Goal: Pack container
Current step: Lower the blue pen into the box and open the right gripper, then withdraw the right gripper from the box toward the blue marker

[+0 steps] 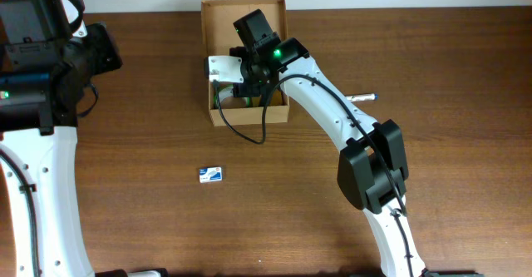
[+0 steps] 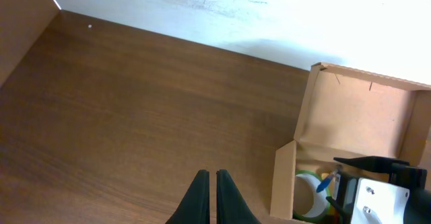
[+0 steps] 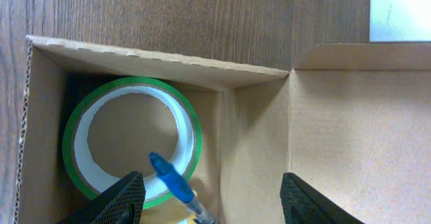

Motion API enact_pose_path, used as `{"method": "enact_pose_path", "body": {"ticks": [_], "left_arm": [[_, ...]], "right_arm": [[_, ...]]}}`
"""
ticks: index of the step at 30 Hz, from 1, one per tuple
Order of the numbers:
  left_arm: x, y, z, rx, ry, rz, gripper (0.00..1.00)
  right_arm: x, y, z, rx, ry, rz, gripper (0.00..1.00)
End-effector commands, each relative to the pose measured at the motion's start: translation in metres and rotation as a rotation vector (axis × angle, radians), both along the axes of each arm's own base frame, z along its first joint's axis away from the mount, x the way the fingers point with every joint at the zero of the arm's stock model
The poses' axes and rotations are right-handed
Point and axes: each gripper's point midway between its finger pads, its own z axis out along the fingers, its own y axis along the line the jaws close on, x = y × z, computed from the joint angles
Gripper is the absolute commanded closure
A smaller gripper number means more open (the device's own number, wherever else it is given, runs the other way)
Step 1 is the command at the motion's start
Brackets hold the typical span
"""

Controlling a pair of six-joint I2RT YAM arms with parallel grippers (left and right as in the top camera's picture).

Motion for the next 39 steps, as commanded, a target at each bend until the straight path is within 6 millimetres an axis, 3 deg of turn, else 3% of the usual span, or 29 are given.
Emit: {"method": "enact_pose_path", "body": {"ticks": [1,7,13,14,18,25,27,31,34,39], "left_arm": [[-0.002,0.001,0.005,-0.002,-0.013,0.006,0.96],[-0.002,0.001,0.005,-0.002,-0.013,0.006,0.96],[-0.003,0.001,0.005,-0.003,-0.010,0.006,0.96],[-0.003,0.001,0.005,-0.003,-0.010,0.006,0.96],[-0.003,0.001,0.004,-0.003,-0.009,0.006,0.96],[-0.003,0.001,0.004,-0.003,-0.009,0.006,0.96],[-0.003,0.001,0.004,-0.003,-0.009,0.006,0.95],[-0.003,0.001,0.004,-0.003,-0.009,0.006,0.95],[-0.002,0.001,0.004,-0.004,-0.009,0.005,0.94],[-0.002,-0.002,0.004,-0.013,-0.011,-0.006,0.92]], "right_arm": [[-0.005,0.006,0.013,0.053,0.038,-0.062,0.31],[-0.010,0.002,0.065,0.152,0.039,-0.168,0.30],[-0.024,-0.015,0.094,0.126,0.022,-0.194,0.30],[-0.023,-0.021,0.094,0.100,0.013,-0.214,0.30],[-0.028,-0.049,0.090,-0.020,0.008,-0.289,0.51],[-0.001,-0.114,0.093,0.029,0.066,-0.745,0.51],[0.011,-0.145,0.091,0.104,0.129,-0.943,0.51],[0.026,-0.200,0.088,0.267,0.260,-1.281,0.32],[0.030,-0.223,0.087,0.352,0.368,-1.333,0.04],[0.036,-0.245,0.091,0.448,0.459,-1.331,0.01]]}}
